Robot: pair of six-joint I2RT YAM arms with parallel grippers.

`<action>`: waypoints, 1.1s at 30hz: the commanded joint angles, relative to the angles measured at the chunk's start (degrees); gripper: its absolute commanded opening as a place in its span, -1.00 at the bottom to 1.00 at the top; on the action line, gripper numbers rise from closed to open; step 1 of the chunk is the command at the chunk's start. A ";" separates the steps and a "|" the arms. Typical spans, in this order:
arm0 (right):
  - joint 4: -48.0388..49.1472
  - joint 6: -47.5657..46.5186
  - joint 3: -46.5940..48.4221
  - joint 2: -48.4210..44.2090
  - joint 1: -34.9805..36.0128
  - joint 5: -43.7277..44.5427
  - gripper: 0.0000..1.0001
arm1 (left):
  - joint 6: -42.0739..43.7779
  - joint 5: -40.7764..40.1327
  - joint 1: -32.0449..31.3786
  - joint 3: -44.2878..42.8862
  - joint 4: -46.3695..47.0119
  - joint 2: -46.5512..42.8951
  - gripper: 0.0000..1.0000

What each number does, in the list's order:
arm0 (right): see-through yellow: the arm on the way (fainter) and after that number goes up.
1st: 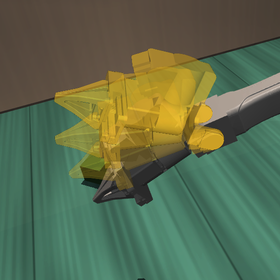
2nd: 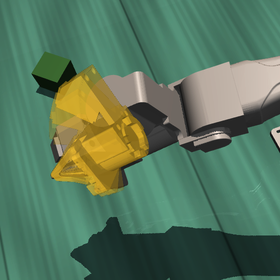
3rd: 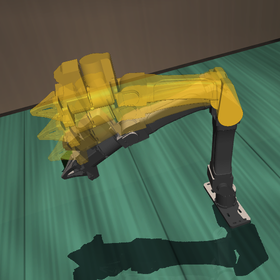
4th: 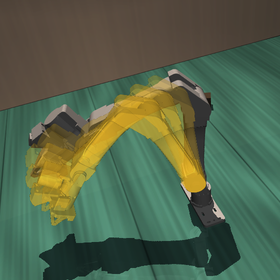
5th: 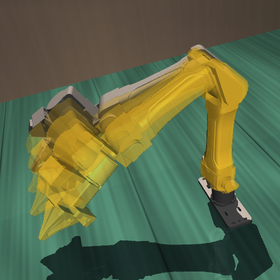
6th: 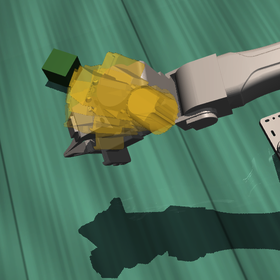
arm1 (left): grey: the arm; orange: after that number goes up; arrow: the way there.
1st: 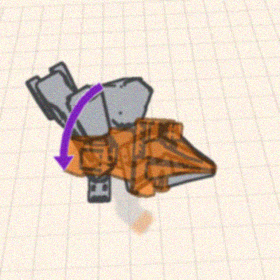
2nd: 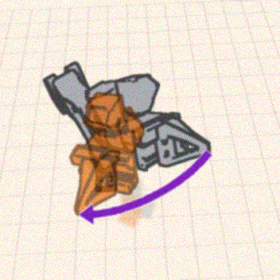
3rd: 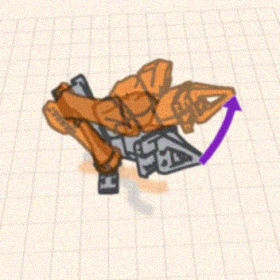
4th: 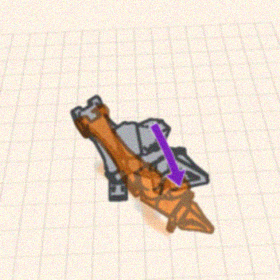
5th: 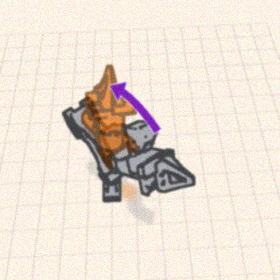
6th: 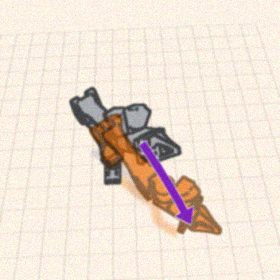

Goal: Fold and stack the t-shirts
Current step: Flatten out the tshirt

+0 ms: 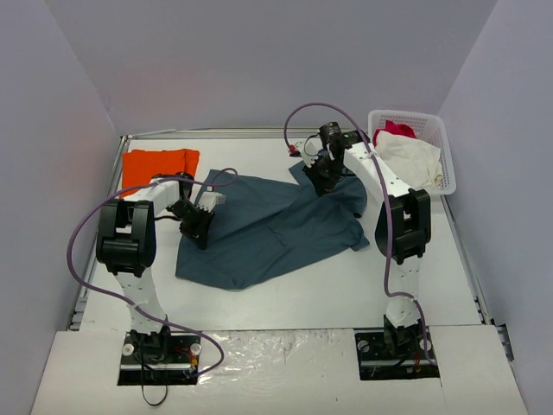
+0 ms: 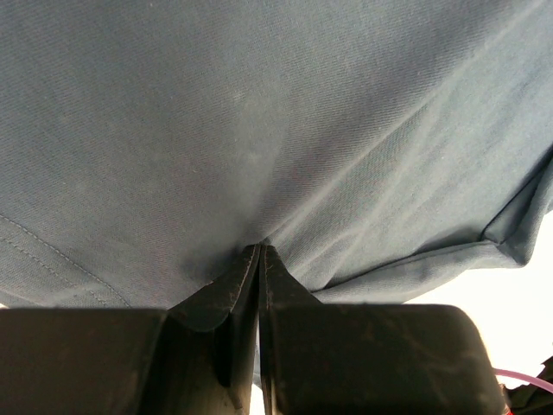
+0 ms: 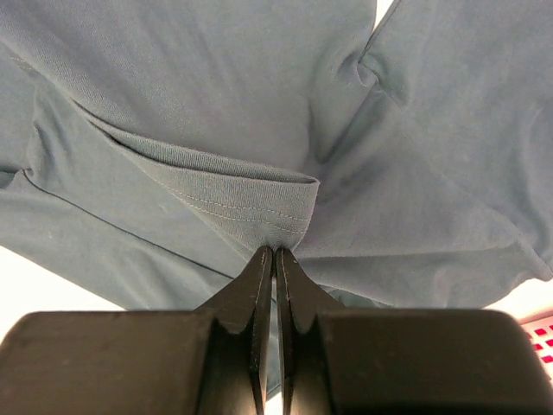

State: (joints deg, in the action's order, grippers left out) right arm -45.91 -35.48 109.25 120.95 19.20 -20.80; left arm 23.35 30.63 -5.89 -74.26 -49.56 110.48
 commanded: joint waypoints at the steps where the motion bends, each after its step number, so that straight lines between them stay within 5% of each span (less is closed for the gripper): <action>1: -2.52 0.77 0.08 -4.49 -0.30 1.47 -1.00 | 1.52 -1.10 0.00 1.31 -1.50 0.97 -0.95; 13: -2.43 1.73 -0.36 -4.23 -0.30 -0.91 -1.00 | 1.69 -0.49 0.00 1.22 -2.03 0.97 -0.95; 15: -2.43 1.91 -0.27 -3.96 -0.30 -0.74 -0.72 | 1.78 -0.22 0.09 1.22 -2.21 0.88 -0.95; 17: -2.43 1.82 -0.62 -3.96 -0.31 -1.00 -1.00 | 1.87 -0.14 0.09 1.13 -2.21 1.06 -0.95; 20: -2.25 2.08 -0.88 -3.96 -0.39 -1.53 -1.00 | 1.87 -0.13 0.00 1.13 -2.38 1.06 -0.95; 21: -2.34 2.17 -0.88 -3.96 -0.39 -1.35 -0.85 | 1.87 0.04 0.00 1.05 -2.38 1.06 -0.95; 22: -2.34 2.17 -0.88 -3.88 -0.39 -1.26 -1.00 | 1.96 0.13 0.09 1.05 -2.47 1.14 -0.95; 25: -2.17 1.82 -1.58 -4.05 -0.39 -1.79 -0.99 | 2.13 0.22 0.09 1.05 -2.65 1.41 -0.95; 27: -2.16 1.65 -1.67 -3.18 -0.39 -1.53 -0.40 | 2.22 0.30 0.09 1.05 -2.73 1.50 -0.95; 33: -1.99 2.52 4.54 2.88 -0.48 -0.56 -0.19 | 2.48 0.92 0.09 1.05 -3.00 1.67 -0.95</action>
State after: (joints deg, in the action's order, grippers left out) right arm -46.46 -33.45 109.12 121.34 19.11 -21.41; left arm 23.99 31.90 -5.89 -74.19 -50.78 110.80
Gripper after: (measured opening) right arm 0.398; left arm 0.027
